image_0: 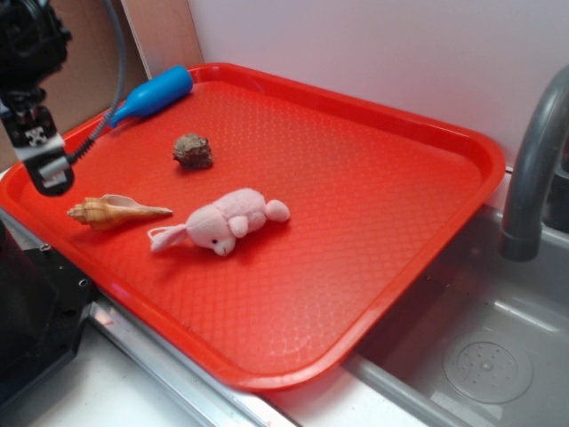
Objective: Grab the shell.
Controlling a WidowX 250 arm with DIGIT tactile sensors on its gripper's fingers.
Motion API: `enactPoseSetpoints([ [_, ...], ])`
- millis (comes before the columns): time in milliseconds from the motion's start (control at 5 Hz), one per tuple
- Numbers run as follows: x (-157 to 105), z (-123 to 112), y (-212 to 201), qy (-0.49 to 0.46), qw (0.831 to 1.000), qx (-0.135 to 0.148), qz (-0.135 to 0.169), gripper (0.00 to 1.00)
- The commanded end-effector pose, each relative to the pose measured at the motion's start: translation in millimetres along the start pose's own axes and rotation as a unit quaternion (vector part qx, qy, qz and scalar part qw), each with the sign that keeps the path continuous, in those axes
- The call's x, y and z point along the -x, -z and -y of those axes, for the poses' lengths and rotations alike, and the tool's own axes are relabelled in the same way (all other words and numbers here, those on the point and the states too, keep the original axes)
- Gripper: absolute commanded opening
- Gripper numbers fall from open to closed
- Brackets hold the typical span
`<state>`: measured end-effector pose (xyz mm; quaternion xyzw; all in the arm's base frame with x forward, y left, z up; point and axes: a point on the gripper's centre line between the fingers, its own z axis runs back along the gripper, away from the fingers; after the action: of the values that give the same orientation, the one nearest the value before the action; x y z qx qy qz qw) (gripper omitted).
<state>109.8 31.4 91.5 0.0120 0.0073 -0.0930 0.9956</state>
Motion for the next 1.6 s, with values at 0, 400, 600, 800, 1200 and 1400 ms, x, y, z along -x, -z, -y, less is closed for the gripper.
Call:
enactPoseSetpoints([
  [0, -4.3, -5.4, -4.5, 0.002, 1.0, -0.005, 0.011, 1.0],
  [400, -1.9, -13.4, 22.4, 0.02, 1.0, -0.009, -0.007, 1.0],
  [600, -4.9, -18.6, 46.0, 0.041, 0.999, -0.005, 0.008, 1.0],
  [800, -11.2, -16.5, 60.8, 0.071, 0.997, -0.003, 0.002, 1.0],
  [1200, -30.2, -8.5, 80.8, 0.1, 0.994, -0.015, -0.036, 0.99],
  [1400, -30.2, -5.4, 76.6, 0.094, 0.995, -0.022, -0.034, 0.0],
])
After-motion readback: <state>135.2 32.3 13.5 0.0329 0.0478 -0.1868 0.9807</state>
